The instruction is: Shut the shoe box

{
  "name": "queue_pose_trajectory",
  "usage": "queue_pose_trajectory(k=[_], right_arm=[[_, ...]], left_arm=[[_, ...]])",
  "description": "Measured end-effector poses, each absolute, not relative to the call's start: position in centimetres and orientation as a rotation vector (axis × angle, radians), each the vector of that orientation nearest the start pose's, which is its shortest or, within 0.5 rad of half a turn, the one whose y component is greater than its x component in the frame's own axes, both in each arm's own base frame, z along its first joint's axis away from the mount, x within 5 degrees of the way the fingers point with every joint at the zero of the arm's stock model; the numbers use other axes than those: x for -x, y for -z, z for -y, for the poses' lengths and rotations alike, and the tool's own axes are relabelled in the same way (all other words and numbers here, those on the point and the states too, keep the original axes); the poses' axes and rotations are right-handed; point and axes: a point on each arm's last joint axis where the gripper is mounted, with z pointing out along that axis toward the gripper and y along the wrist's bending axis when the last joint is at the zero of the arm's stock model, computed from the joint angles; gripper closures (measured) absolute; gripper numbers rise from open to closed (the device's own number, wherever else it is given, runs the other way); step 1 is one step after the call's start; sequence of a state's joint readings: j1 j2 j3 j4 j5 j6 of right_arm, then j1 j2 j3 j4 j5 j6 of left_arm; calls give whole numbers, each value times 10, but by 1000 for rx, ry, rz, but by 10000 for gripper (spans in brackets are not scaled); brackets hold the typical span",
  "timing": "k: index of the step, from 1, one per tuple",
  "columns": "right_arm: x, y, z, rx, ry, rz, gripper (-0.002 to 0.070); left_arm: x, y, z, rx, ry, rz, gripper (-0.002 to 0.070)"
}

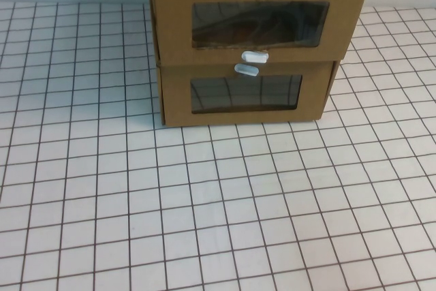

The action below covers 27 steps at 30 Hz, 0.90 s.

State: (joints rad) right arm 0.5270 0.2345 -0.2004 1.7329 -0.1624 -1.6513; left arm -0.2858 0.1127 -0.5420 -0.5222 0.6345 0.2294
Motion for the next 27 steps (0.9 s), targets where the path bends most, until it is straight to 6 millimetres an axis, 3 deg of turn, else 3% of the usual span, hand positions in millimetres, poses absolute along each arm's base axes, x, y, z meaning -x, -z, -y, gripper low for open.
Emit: queue_pose_trajectory(k=[4,11,23,27], right_arm=[[-73,-252,-18,166,-298,-1580,690],[-73,-250,-18,165,-295,-1585,690],[-71,-250,-24,215,-346,-1573,690],[-71,-250,-25,227,-358,-1572,690]], left_arm=[[-28,-307,28,-235,538,-1605,680],[-49,-264,25,-142,488,-1610,680],[-57,-188,27,-130,463,-1829,680],[-55,-180,25,-153,426,-1813,680]])
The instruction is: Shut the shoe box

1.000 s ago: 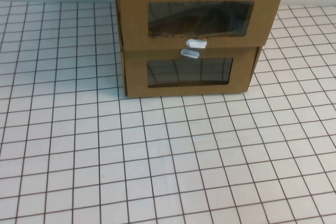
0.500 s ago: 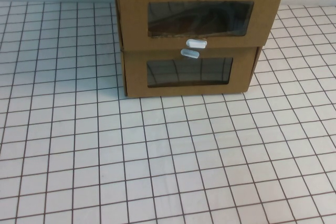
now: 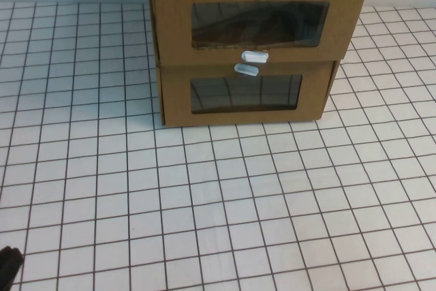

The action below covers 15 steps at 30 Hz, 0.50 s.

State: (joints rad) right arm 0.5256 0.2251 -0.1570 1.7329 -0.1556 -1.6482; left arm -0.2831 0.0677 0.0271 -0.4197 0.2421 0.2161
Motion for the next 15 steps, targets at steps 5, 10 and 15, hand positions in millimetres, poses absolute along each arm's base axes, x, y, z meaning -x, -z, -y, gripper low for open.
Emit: queue_pose_trajectory(k=[5,10,15], right_arm=[[-70,-249,-26,237,-368,-1571,690],[-69,-249,-28,256,-387,-1567,690],[-69,-249,-30,269,-401,-1563,690]], left_arm=[[-54,-185,15,-305,125,-1690,680],[-53,-177,10,-263,65,-1792,680],[-52,-171,8,-210,64,-1859,680]])
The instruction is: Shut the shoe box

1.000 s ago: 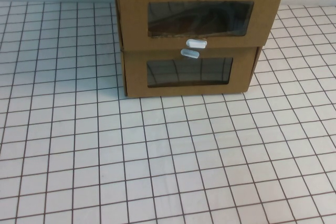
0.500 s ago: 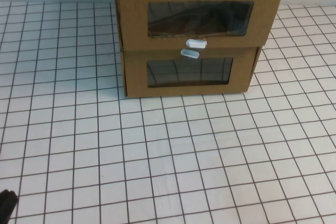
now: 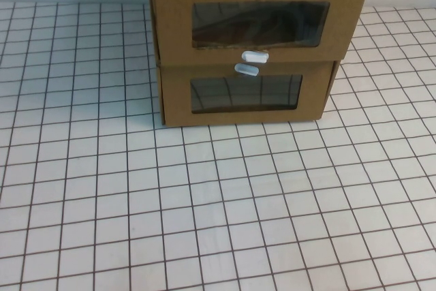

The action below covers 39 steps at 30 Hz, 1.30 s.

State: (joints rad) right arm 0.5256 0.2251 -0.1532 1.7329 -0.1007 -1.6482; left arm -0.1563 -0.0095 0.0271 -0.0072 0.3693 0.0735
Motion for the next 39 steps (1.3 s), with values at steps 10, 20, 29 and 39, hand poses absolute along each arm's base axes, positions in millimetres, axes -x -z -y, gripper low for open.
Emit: queue_pose_trajectory(k=[10,20,29,39], right_arm=[[-69,-249,-30,270,-402,-1563,690],[-69,-249,-30,271,-403,-1562,690],[-59,-255,-24,250,-422,-1479,690],[-52,-250,-14,150,-381,-1400,690]], left_arm=[[-52,-171,8,-202,58,-1861,680],[-52,-171,8,-202,58,-1859,680],[-52,-171,8,-202,58,-1859,680],[-52,-171,8,-202,58,-1859,680]])
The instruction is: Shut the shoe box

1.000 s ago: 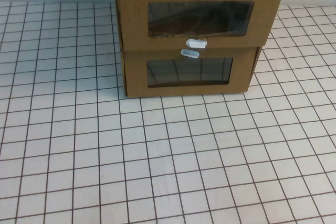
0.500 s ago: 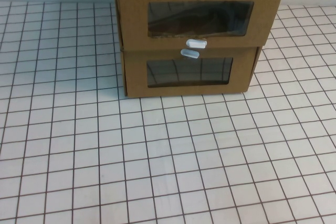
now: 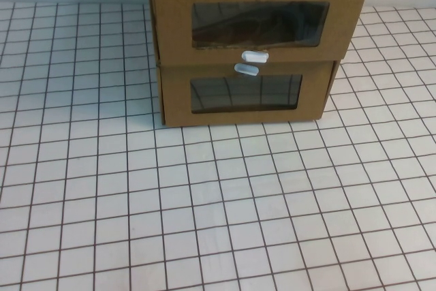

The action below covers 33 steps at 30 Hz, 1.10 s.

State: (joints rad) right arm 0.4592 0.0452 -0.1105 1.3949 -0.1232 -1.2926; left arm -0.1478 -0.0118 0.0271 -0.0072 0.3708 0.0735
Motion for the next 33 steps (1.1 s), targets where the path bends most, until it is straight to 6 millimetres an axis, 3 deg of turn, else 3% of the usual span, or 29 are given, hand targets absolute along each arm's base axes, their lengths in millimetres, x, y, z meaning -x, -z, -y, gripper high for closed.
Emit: queue_pose_trajectory(k=[4,10,18,25,33], right_arm=[[-51,-251,-17,197,-330,-1380,690],[-51,-228,-20,252,-226,-1622,690],[-53,-204,-7,121,-21,-1753,690],[-53,-174,-6,113,-18,-1839,690],[-53,-173,-6,112,-20,-1856,690]], left_arm=[[-52,-171,8,-202,58,-1859,680],[-52,-171,8,-202,58,-1859,680],[-52,-171,8,-202,58,-1859,680],[-52,-171,8,-202,58,-1859,680],[-52,-171,8,-202,58,-1859,680]])
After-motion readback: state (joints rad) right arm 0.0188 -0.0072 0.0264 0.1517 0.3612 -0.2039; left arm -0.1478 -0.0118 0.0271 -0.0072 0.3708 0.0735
